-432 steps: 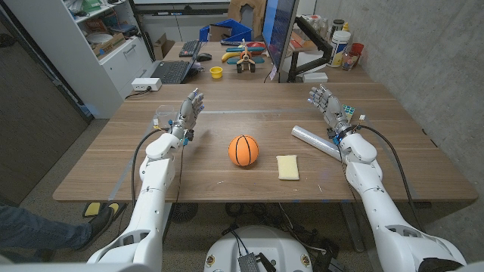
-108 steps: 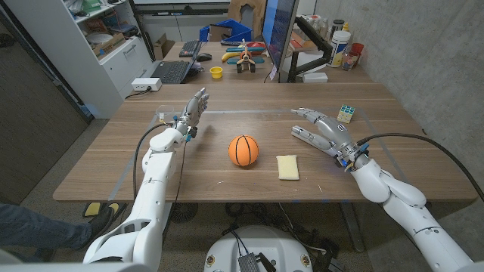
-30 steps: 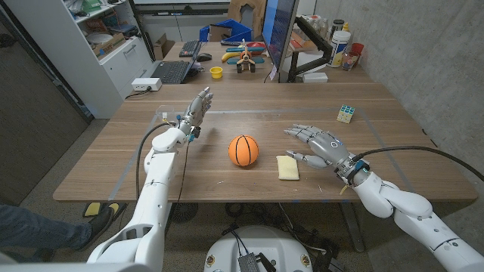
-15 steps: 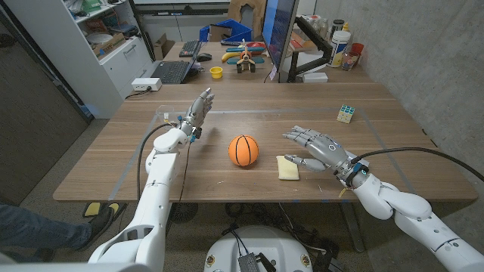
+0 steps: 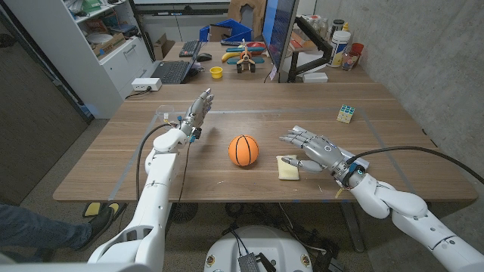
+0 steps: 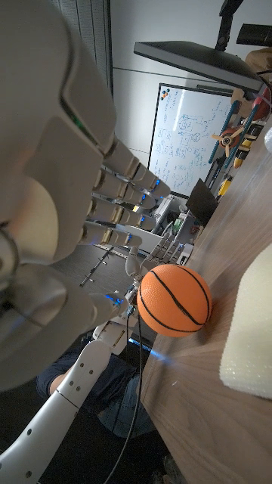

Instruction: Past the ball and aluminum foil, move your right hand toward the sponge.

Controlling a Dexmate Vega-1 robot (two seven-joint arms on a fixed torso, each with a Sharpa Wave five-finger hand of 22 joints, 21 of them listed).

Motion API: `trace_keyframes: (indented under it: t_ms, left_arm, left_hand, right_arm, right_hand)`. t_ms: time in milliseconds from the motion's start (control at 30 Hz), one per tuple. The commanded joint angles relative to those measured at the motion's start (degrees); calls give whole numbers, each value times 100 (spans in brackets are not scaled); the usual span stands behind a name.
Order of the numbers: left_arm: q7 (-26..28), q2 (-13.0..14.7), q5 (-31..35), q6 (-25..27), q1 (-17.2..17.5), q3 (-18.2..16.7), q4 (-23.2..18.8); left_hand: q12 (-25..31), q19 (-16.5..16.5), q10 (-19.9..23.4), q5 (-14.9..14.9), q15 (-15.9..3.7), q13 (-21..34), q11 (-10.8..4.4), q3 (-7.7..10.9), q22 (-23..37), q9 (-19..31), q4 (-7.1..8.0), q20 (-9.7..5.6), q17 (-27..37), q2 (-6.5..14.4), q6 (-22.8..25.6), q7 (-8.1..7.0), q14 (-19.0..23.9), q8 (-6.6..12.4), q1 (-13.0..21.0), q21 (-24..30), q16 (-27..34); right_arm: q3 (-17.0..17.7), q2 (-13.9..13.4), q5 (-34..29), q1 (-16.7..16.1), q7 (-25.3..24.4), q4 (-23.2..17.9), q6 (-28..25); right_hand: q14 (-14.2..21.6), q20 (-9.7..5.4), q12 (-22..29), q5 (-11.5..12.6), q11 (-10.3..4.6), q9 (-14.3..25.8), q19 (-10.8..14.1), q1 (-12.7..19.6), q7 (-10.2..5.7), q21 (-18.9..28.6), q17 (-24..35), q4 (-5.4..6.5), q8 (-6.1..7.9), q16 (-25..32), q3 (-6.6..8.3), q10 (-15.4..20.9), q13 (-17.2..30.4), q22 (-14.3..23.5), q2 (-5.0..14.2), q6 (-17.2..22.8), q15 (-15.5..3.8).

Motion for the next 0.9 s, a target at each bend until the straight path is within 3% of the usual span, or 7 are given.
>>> trace_keyframes:
  t_ms: [33,900]
  left_arm:
    - [-12,19,6,13,-20,-11,32]
    - [-37,58,26,15,-72,-24,139]
  left_hand:
    - [31,-225,-33,16,23,17,8,-40,21,29,-4,33,19,55,45,4,-55,20,6,-16,-6]
    - [34,-238,-32,12,28,17,10,-63,24,29,-2,51,19,65,45,-3,-74,19,8,-54,-10]
  right_arm:
    - [-170,-25,-3,108,94,73,-50]
    - [-346,-43,44,192,380,149,-176]
  right_hand:
    - [-16,-25,-24,46,-18,34,-4,57,6,-18,9,-27,-1,-20,31,-17,8,35,6,60,-306]
    - [-12,2,-23,47,-11,33,-42,94,13,-93,8,-41,2,-14,57,-4,8,40,20,94,-292]
